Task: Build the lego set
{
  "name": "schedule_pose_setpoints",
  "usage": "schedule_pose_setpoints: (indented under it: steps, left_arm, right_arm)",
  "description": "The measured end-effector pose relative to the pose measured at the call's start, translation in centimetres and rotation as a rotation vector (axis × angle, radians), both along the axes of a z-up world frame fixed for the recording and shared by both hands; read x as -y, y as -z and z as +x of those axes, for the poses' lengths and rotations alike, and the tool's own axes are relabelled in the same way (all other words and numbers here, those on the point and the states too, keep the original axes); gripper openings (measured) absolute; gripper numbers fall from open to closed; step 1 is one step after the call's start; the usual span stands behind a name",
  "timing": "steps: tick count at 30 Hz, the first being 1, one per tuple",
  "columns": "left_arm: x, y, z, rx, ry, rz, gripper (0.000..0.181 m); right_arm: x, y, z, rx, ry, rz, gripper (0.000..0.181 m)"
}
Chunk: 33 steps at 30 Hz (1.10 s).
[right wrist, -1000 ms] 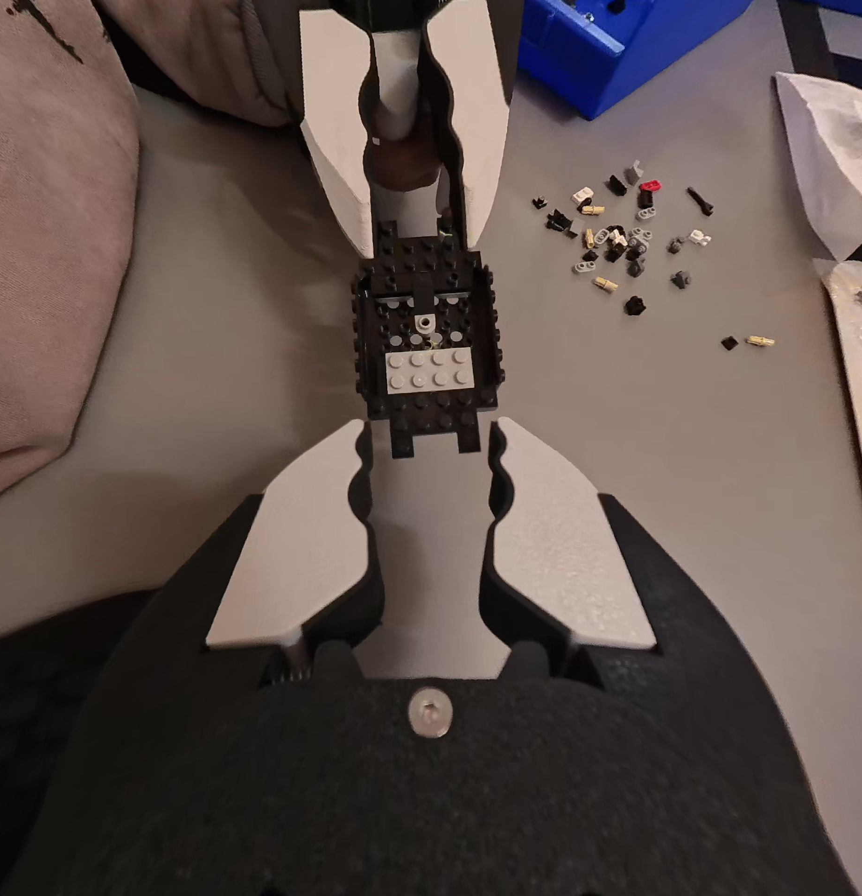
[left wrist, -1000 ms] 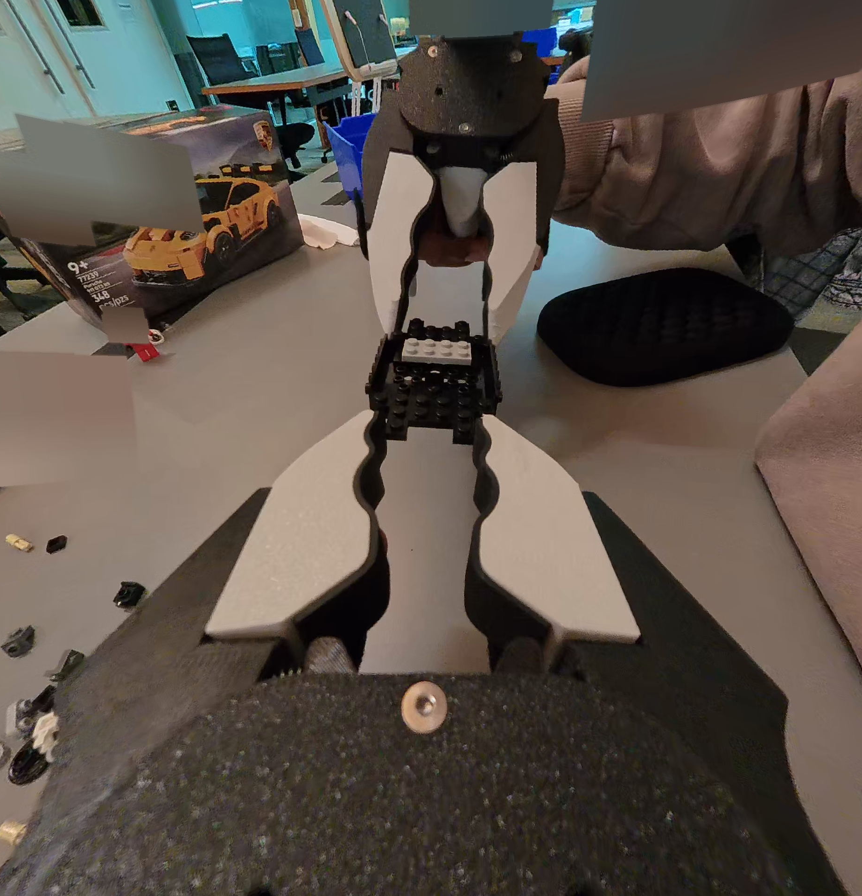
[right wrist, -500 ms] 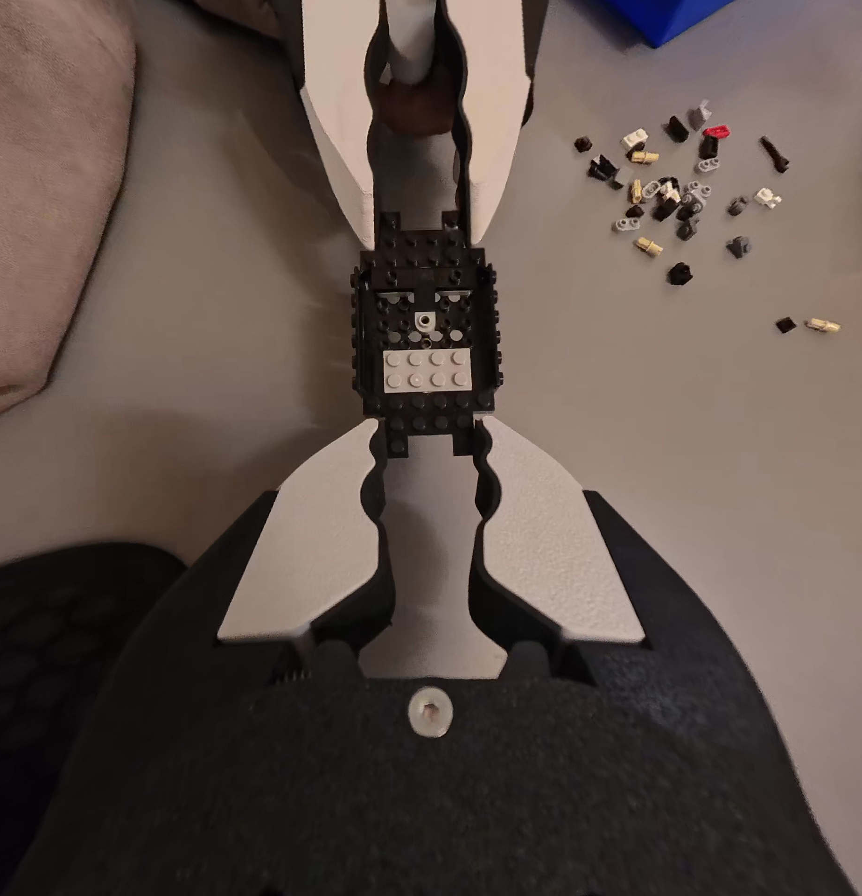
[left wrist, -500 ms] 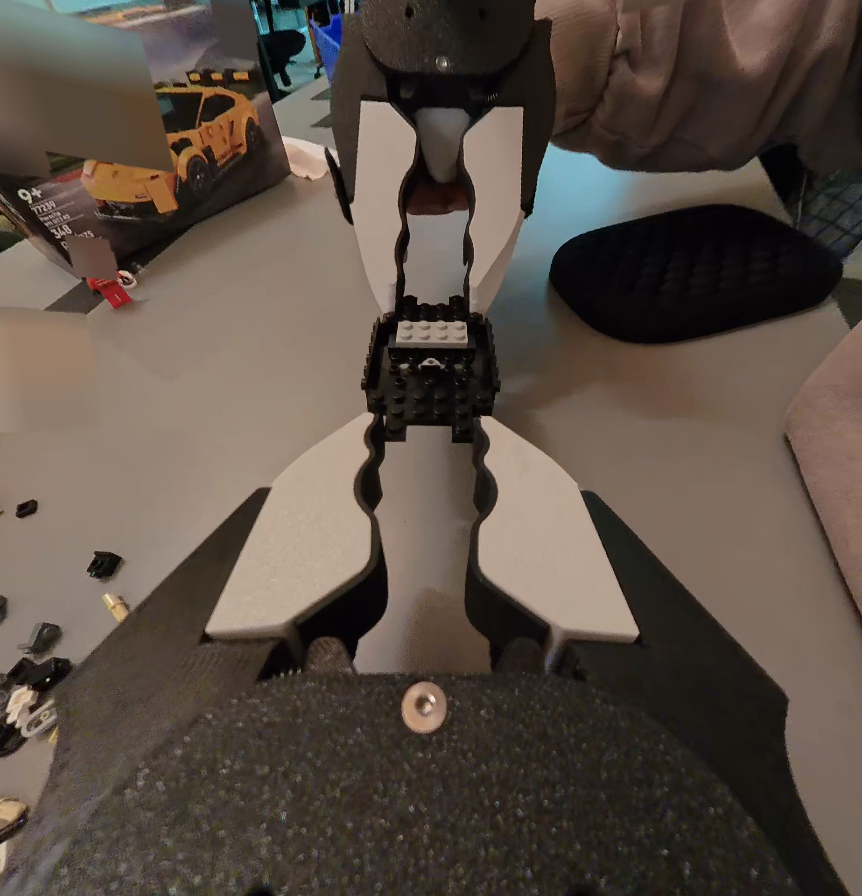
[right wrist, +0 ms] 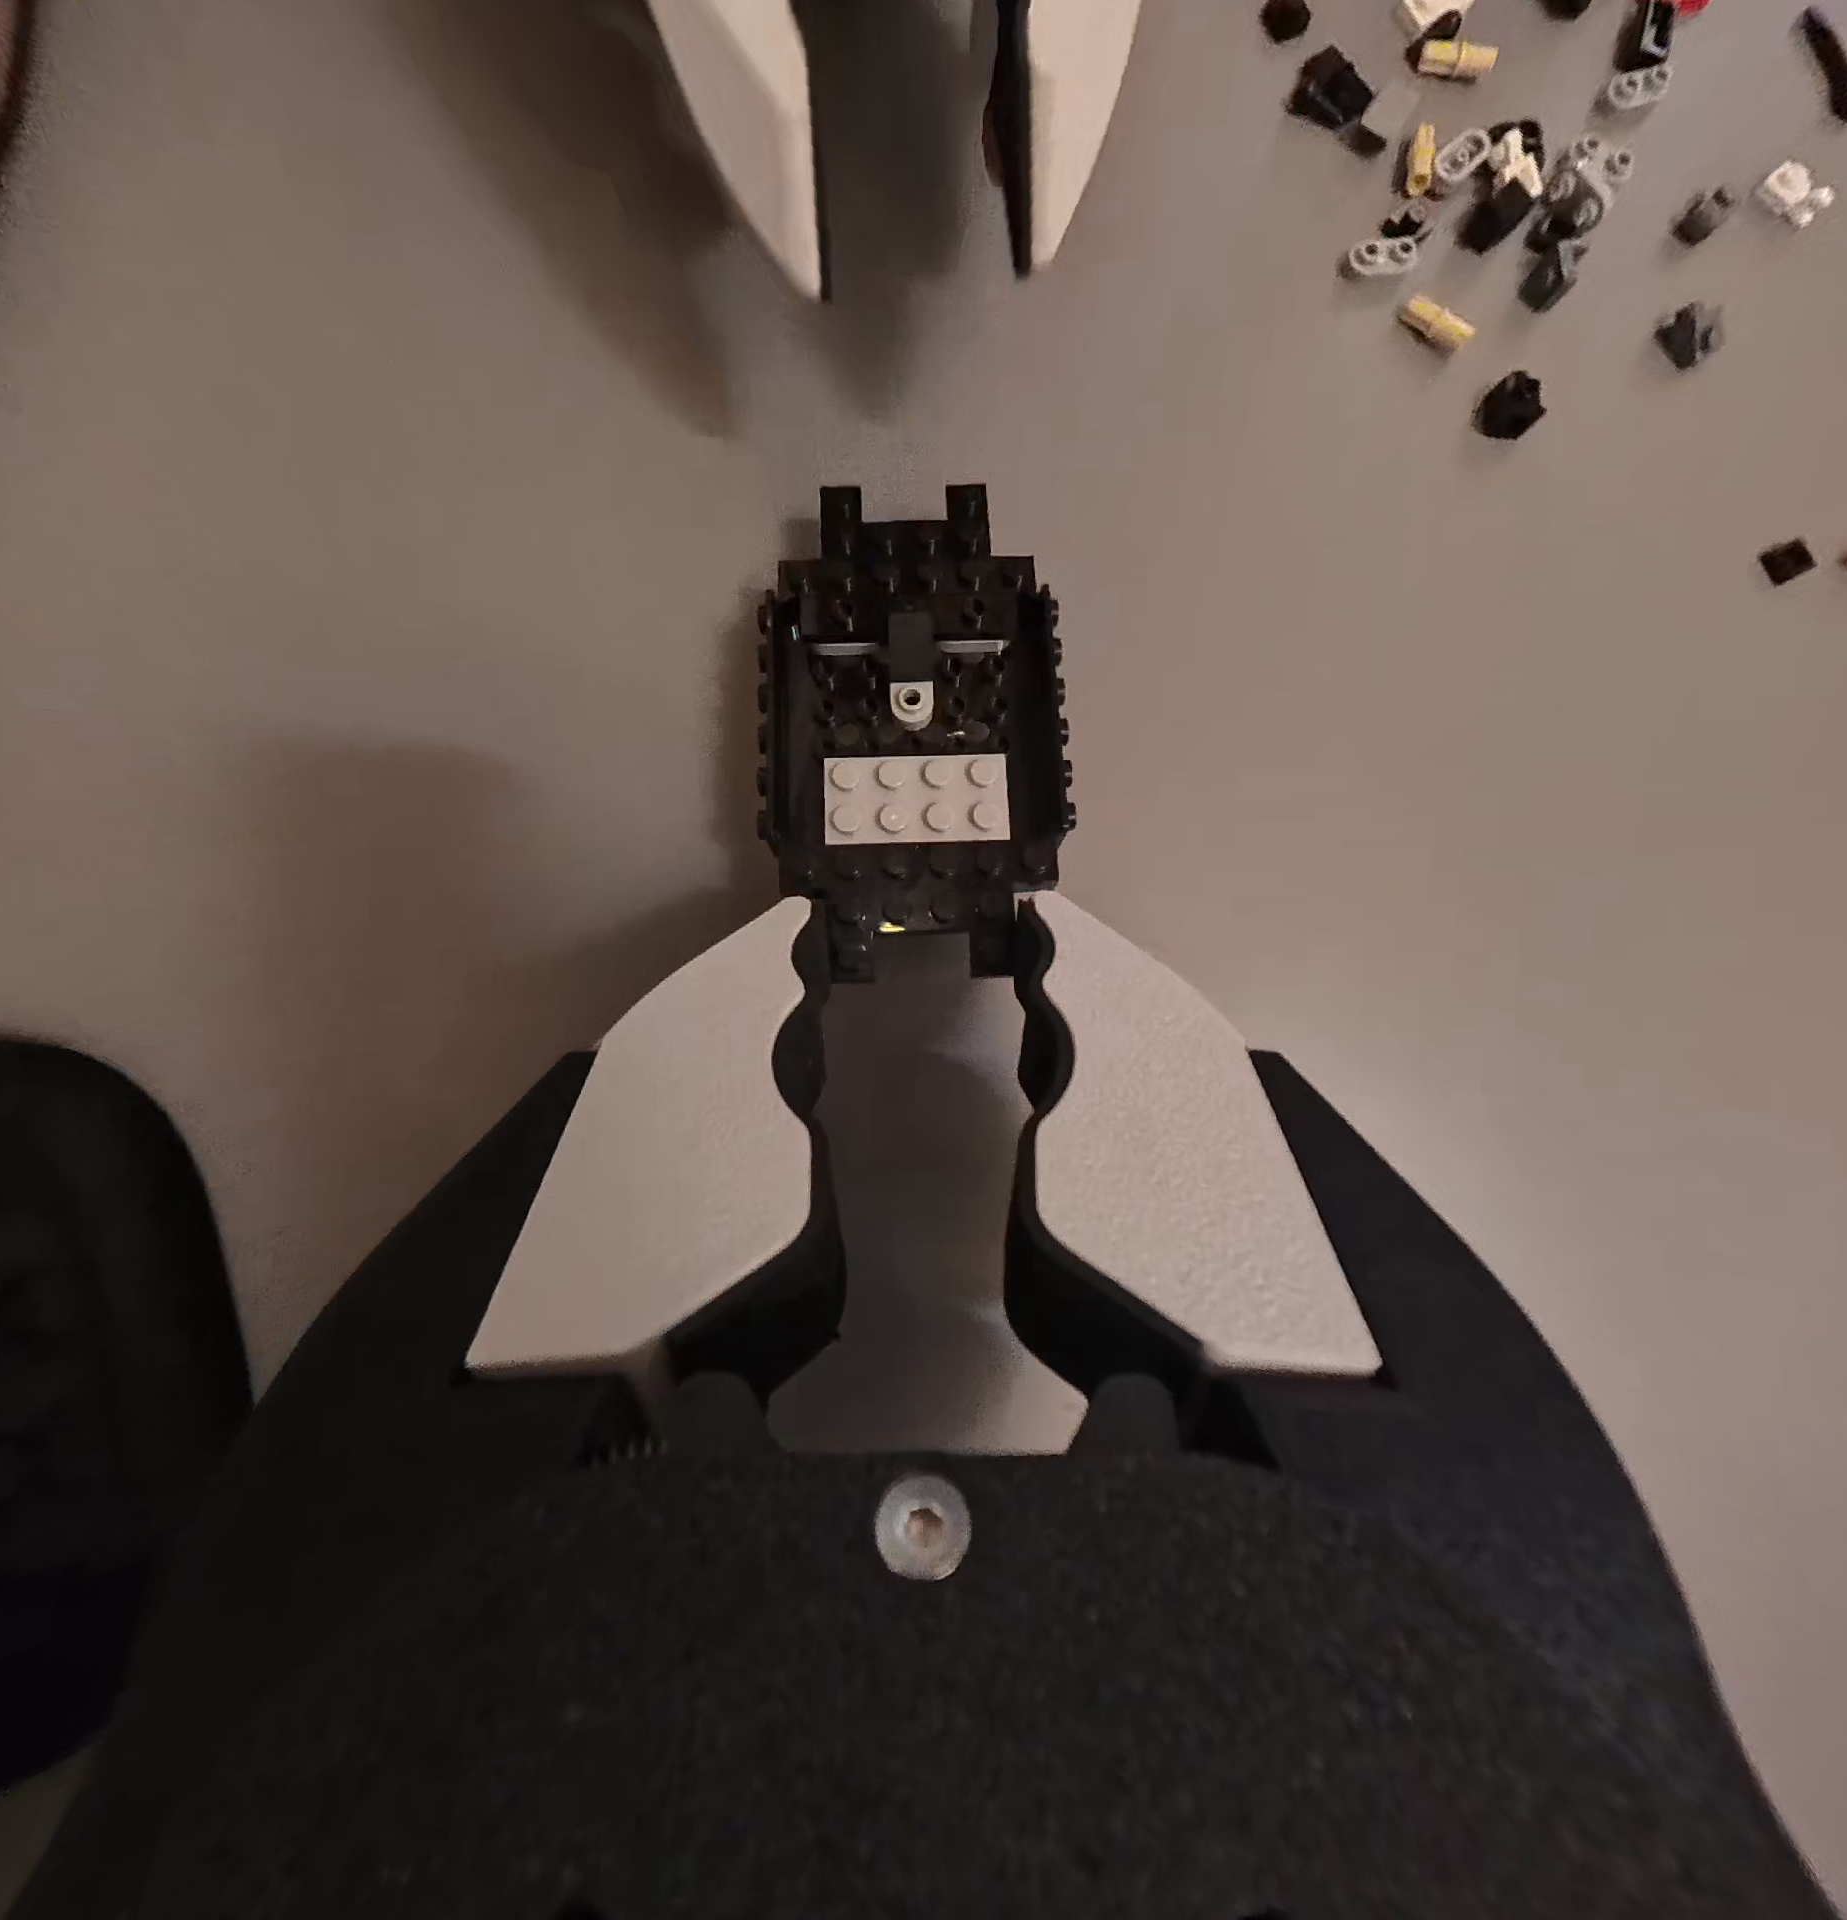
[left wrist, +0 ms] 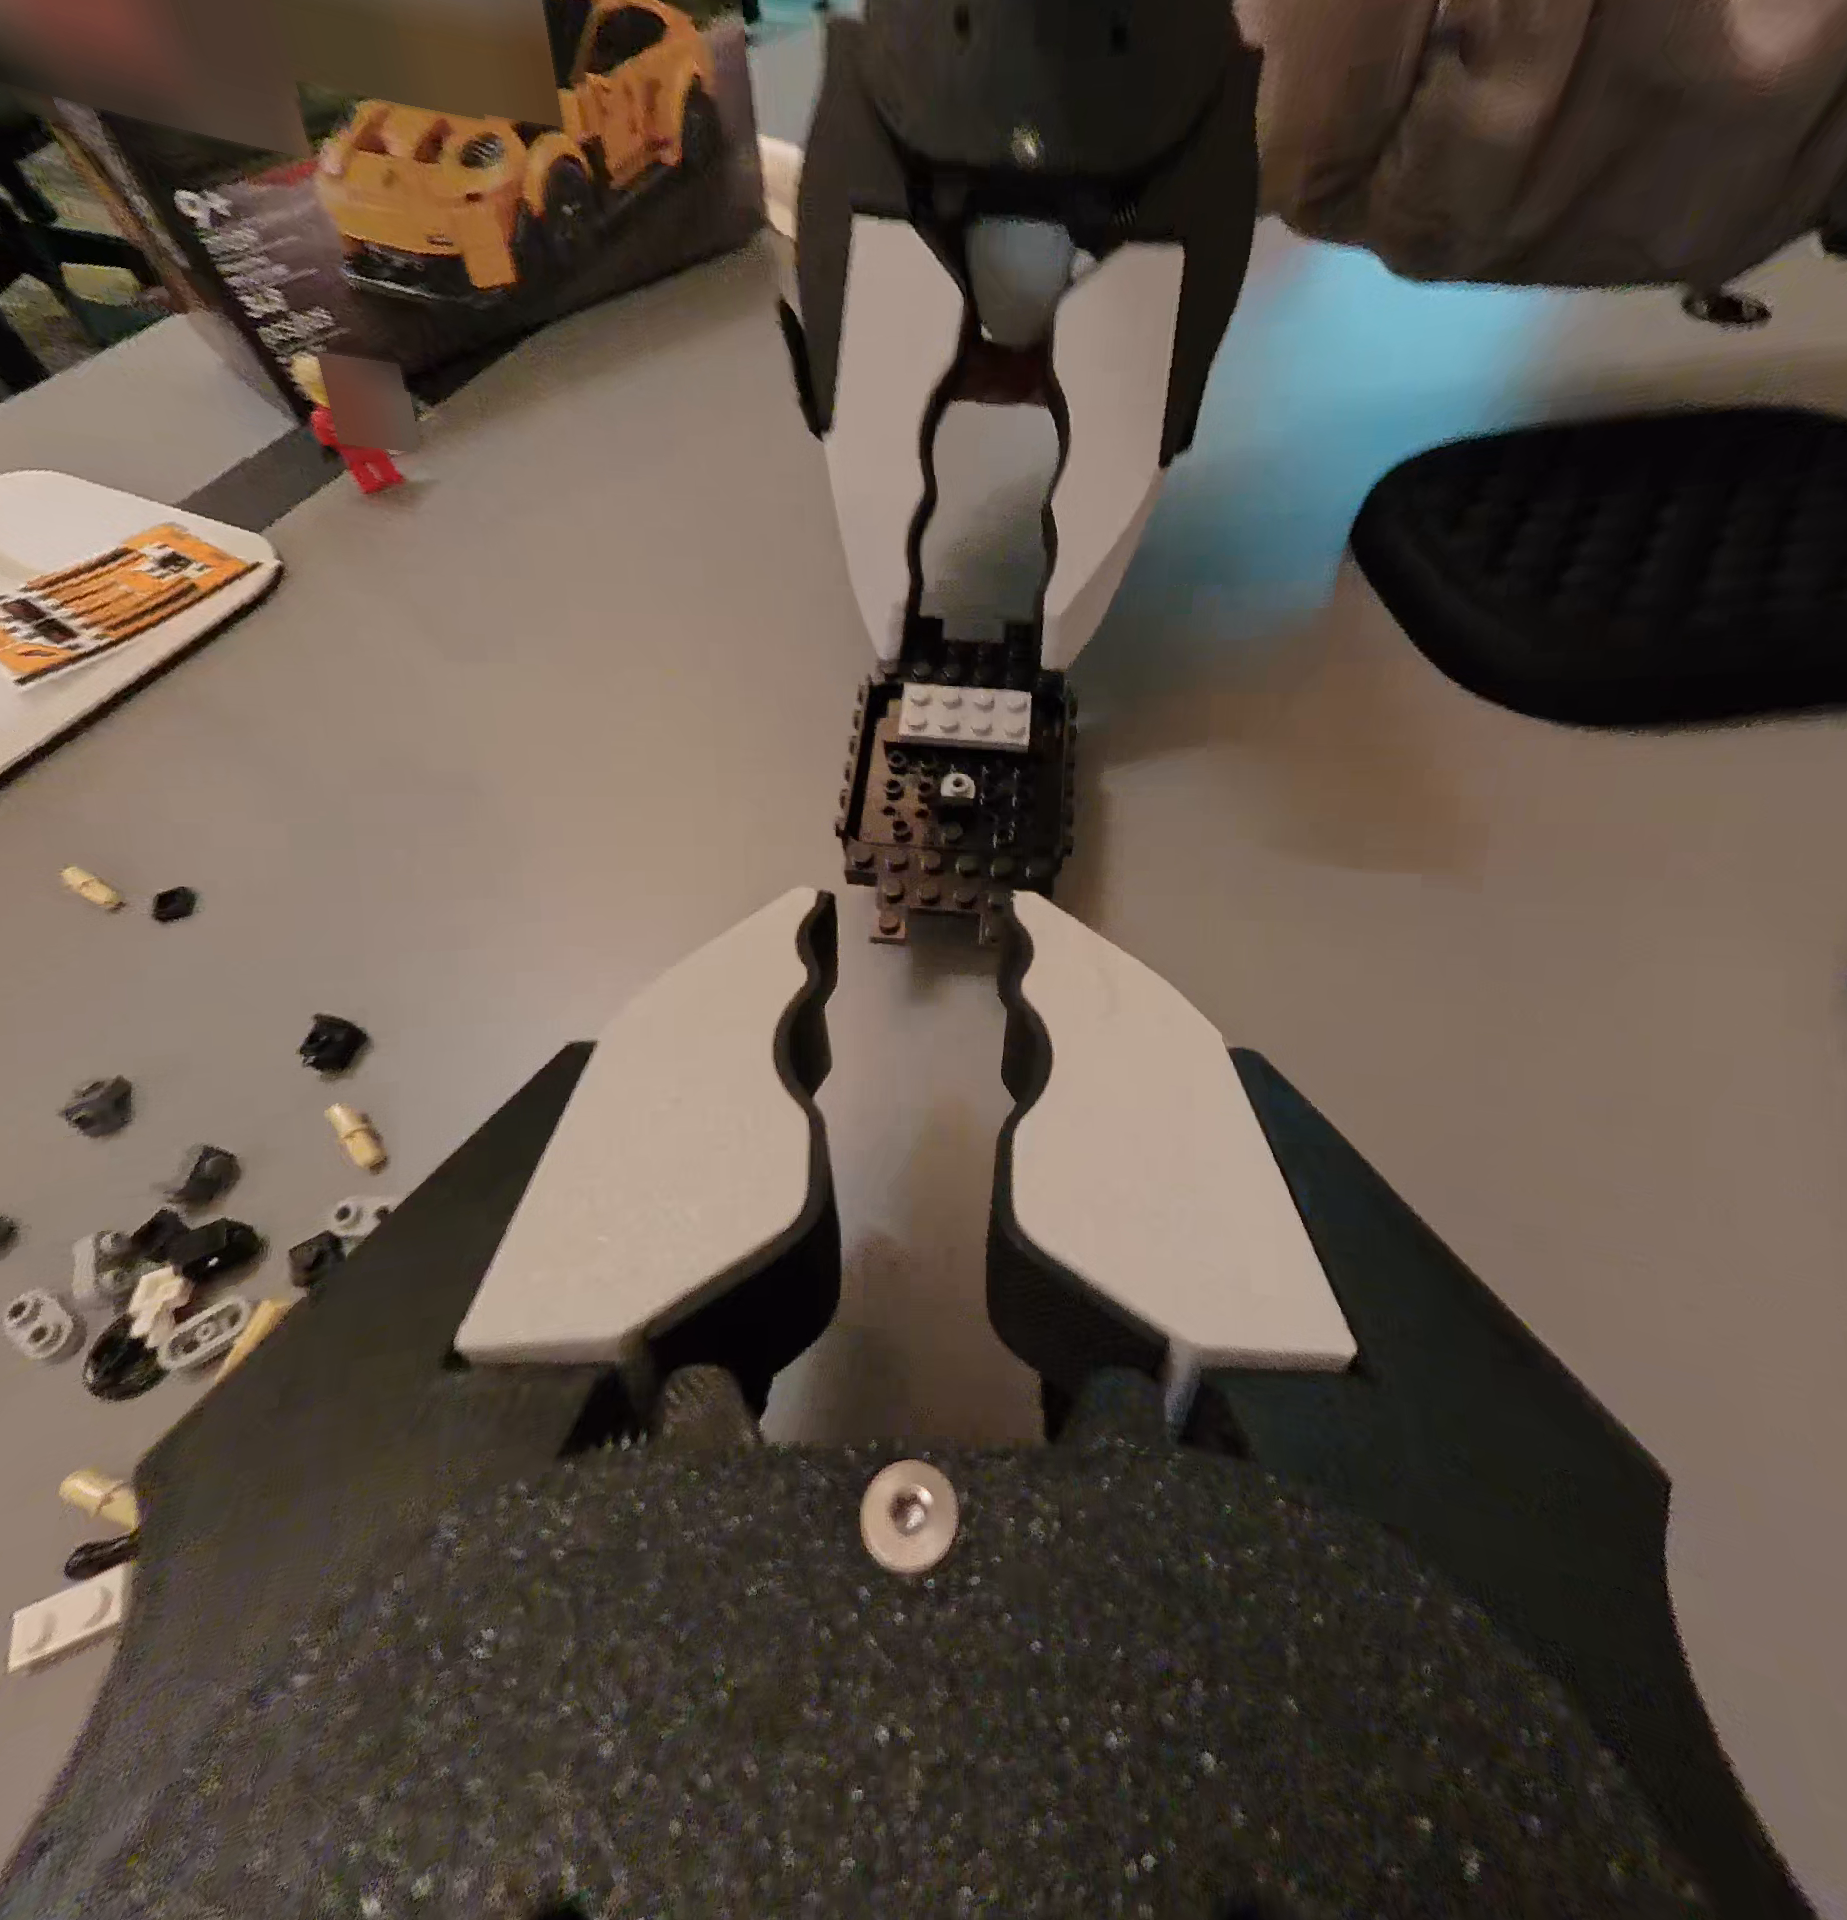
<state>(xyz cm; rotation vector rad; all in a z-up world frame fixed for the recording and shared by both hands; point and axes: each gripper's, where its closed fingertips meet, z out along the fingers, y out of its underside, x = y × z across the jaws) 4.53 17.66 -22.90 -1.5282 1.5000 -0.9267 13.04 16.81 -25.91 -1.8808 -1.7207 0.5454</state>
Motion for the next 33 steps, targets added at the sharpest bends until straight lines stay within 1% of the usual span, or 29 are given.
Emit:
schedule_pose_setpoints:
  steps: [4,7,13,21,23,26,28,31,33]
  left_arm:
    - [-1.5,-0.8,-0.4,0.058,-0.070,-0.044,0.023]
    - [-2.0,-0.6,-0.5,0.056,-0.089,-0.054,0.022]
    - [-1.9,-0.1,-0.4,0.025,-0.084,-0.040,0.022]
    - [-1.8,0.2,-0.3,0.008,-0.076,-0.033,0.022]
    - [-1.7,0.2,-0.3,0.005,-0.073,-0.031,0.022]
    - [-1.7,0.3,-0.3,0.002,-0.069,-0.028,0.022]
    - [-1.7,0.2,-0.3,0.004,-0.071,-0.028,0.022]
    - [-1.9,-0.2,-0.4,0.031,-0.087,-0.032,0.018]
    - [-2.2,-1.2,-0.7,0.083,-0.106,-0.029,0.006]
  right_arm:
    - [-0.5,0.6,0.5,0.028,-0.014,0.011,0.034]
    - [-0.5,1.1,0.7,0.057,-0.041,0.006,0.034]
    - [-0.7,1.7,1.1,0.115,-0.091,-0.023,0.035]
    - [-1.3,1.8,0.8,0.171,-0.132,-0.060,0.034]
    - [-1.4,1.8,0.8,0.176,-0.126,-0.070,0.039]
    - [-1.6,1.2,1.0,0.165,-0.103,-0.061,0.042]
    - [-2.0,0.3,1.1,0.128,-0.060,-0.038,0.042]
    - [-2.5,-2.3,0.8,-0.029,0.047,0.009,0.041]
    - [-2.7,-4.4,0.7,-0.158,0.126,0.054,0.038]
